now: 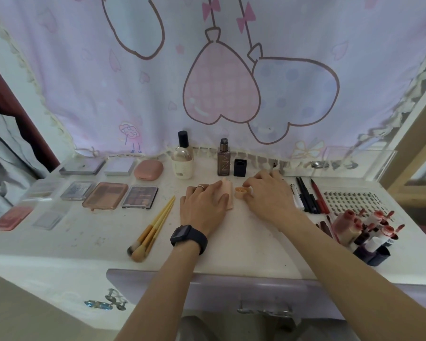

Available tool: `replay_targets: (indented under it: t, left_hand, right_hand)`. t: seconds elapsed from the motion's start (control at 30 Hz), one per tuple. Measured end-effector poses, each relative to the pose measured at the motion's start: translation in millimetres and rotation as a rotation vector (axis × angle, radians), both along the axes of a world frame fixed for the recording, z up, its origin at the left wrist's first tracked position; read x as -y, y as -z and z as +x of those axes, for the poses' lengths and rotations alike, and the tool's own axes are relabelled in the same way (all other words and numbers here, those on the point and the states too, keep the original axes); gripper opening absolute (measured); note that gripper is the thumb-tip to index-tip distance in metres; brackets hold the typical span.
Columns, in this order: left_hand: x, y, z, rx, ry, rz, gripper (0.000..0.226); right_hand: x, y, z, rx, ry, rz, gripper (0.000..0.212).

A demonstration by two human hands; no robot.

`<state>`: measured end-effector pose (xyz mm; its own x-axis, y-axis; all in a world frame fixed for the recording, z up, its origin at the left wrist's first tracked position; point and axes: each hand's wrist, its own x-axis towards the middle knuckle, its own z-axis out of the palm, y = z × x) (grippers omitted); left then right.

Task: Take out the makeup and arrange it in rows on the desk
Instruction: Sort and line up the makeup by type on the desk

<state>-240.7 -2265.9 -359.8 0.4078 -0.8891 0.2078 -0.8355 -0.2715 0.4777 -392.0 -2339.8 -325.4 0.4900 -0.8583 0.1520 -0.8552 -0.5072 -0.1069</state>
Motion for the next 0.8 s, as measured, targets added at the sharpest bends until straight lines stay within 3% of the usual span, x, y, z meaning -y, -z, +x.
replay_targets:
  t: [0.8]
  left_hand:
    - [2.2, 2.2, -0.1, -0.019, -0.018, -0.033, 0.047]
  right_hand:
    - [-7.0, -0.2, -2.8, 0.098, 0.001, 0.038, 0.039]
